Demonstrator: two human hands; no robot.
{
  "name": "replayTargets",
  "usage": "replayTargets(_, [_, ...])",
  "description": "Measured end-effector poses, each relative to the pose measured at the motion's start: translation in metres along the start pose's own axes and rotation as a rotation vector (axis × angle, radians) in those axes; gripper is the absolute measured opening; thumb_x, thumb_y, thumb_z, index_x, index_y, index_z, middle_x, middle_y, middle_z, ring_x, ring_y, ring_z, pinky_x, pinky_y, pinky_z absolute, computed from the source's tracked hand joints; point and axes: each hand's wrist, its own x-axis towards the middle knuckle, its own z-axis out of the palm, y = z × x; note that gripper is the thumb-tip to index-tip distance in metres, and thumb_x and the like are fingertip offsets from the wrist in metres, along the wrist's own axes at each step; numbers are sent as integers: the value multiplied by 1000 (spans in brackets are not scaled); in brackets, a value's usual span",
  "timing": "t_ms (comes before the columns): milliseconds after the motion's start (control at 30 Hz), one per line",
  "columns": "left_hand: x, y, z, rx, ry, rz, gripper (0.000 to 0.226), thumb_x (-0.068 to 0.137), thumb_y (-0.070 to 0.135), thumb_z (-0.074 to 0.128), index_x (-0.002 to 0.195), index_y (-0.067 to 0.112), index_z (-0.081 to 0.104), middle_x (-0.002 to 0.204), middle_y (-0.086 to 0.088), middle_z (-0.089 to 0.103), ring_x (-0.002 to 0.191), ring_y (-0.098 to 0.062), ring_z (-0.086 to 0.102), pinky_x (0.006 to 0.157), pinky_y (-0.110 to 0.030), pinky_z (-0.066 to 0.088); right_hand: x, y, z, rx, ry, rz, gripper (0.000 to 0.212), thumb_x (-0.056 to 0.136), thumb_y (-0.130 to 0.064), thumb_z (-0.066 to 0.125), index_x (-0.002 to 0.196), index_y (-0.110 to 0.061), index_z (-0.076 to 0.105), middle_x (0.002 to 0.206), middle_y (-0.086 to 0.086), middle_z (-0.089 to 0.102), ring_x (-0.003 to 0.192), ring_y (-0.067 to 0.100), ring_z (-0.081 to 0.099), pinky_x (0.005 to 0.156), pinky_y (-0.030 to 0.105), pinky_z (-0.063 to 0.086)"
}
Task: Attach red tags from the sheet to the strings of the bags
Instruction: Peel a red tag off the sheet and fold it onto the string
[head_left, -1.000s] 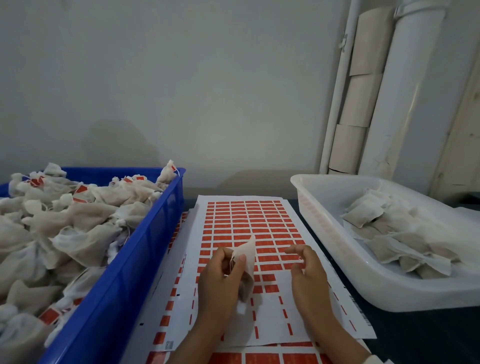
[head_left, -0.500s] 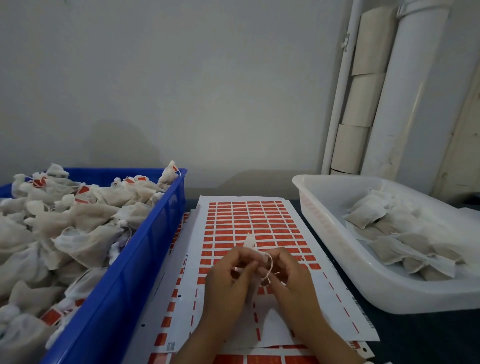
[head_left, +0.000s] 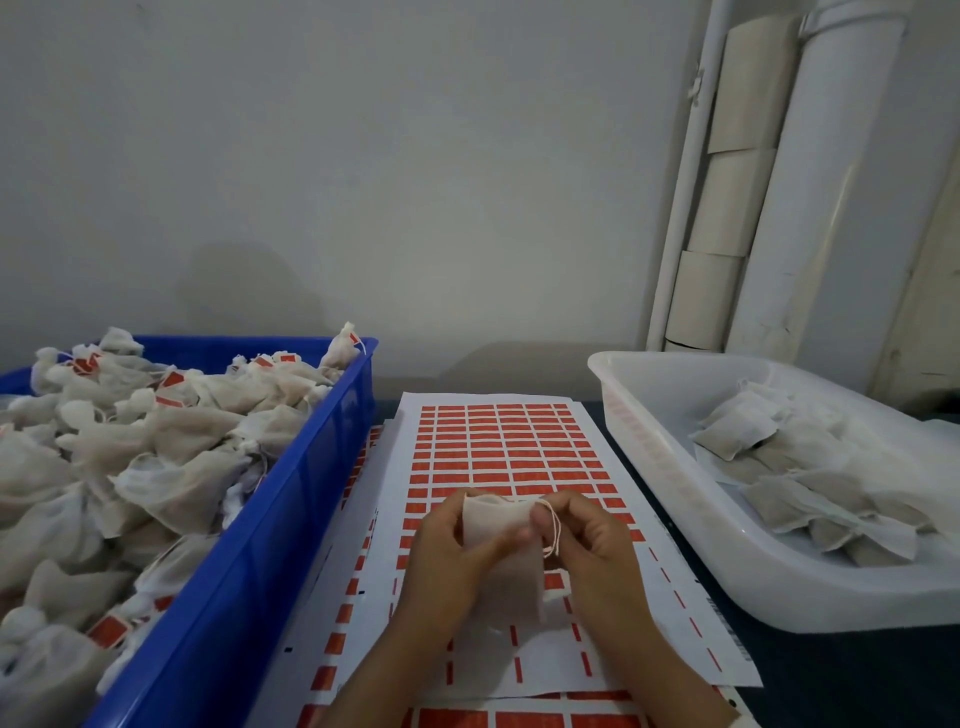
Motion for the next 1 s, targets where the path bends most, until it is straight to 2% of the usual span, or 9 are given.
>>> replayTargets(100, [-2,4,1,-4,47,15,22,73,38,72,79,35,51,81,23,54,71,-4,56,48,-4,40,0,4,-2,-37,16,-35,12,92,-15,51,88,-20,61,82,-12,67,84,8,64,71,19,54])
replayTargets(200, [-2,5,2,9,15,-15,18,75,38,71,84,33,56,84,19,57,72,-4,57,53,-6,42,-3,5,-2,-38,-13,-54,15,86,-32,48,97,-26,57,89,-19,65,91,2,62,77,16,53])
replayTargets(300, [-2,5,1,20,-50,-38,28,81,30,66,105,16,62,104,4,63,87,-11,60,74,-14,51,-5,3,-2,-15,-36,-41,23,85,-40,43,94,-24,58,86,-17,66,85,9,64,71,21,55])
replayTargets(367, [-3,6,1,36,-56,-23,28,81,32,66,105,19,65,110,3,64,97,-15,59,84,-24,52,-5,2,-3,15,-44,-28,25,87,-38,47,93,-17,60,80,-8,65,75,16,63,65,31,54])
replayTargets(467, [-5,7,0,61,-8,2,14,77,39,69,89,34,66,102,11,65,93,-10,58,75,-18,49,-3,3,-5,-25,3,-32,17,85,-33,52,87,-18,60,74,-4,64,68,13,62,59,21,53])
replayTargets(533, [-6,6,1,64,10,4,12,76,40,69,86,35,65,98,13,65,90,-10,59,72,-16,48,-2,5,-5,-65,-3,-38,6,89,-17,55,86,-17,60,75,-3,63,68,11,62,59,19,52])
replayTargets(633, [-6,5,-1,73,69,22,9,78,39,67,84,35,62,92,16,63,83,-7,58,64,-10,43,-3,7,-6,-105,-41,-33,10,89,-10,56,85,-17,62,78,-4,66,72,10,64,65,18,54])
replayTargets(867, [-8,4,5,43,-14,13,25,74,41,71,91,28,60,97,14,62,88,-11,59,73,-16,50,-2,4,-11,-330,4,-137,19,87,-14,58,82,-32,59,77,-21,62,79,-7,62,69,4,48])
replayTargets(1000, [-8,6,2,76,23,29,15,77,38,68,89,32,62,99,13,64,89,-9,59,76,-12,46,-3,2,-11,-412,-32,-174,7,86,-21,58,85,-28,58,76,-18,62,72,3,65,72,12,51])
